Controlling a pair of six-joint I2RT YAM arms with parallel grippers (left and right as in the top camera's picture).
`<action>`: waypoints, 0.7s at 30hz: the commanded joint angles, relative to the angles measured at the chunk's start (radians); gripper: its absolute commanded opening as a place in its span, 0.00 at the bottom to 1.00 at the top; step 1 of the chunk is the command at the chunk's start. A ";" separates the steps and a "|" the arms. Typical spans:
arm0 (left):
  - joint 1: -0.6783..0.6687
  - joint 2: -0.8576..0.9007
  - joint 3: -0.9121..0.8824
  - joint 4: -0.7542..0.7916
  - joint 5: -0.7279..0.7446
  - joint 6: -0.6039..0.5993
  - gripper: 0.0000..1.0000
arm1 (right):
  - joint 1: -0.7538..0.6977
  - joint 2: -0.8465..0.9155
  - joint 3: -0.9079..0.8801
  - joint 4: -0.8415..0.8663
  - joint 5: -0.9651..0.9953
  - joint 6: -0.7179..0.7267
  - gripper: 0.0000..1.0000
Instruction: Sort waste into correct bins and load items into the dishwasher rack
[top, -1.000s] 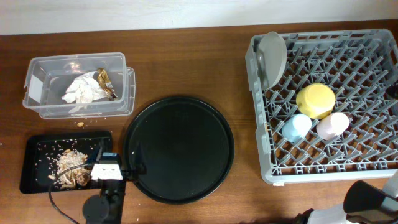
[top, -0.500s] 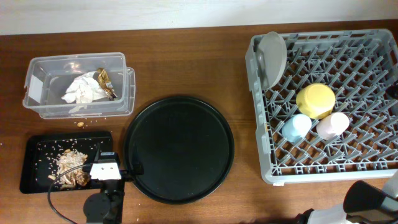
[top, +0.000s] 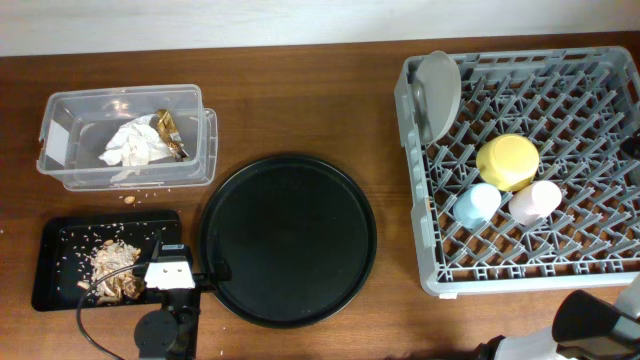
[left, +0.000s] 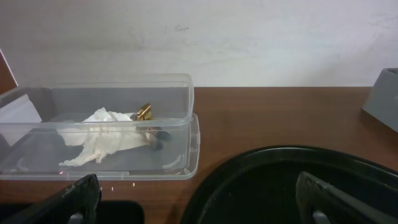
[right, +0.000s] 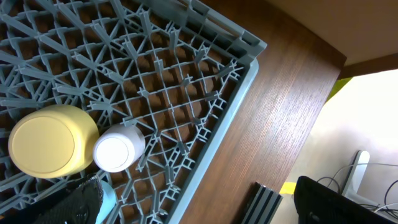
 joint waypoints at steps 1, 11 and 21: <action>0.004 -0.006 -0.003 -0.001 -0.014 0.000 0.99 | -0.002 0.003 -0.003 -0.003 0.011 0.012 0.99; 0.004 -0.006 -0.003 -0.001 -0.014 0.000 0.99 | -0.002 -0.048 -0.003 -0.003 0.011 0.012 0.99; 0.004 -0.006 -0.003 -0.001 -0.014 0.000 0.99 | 0.027 -0.364 -0.003 -0.003 0.011 0.012 0.99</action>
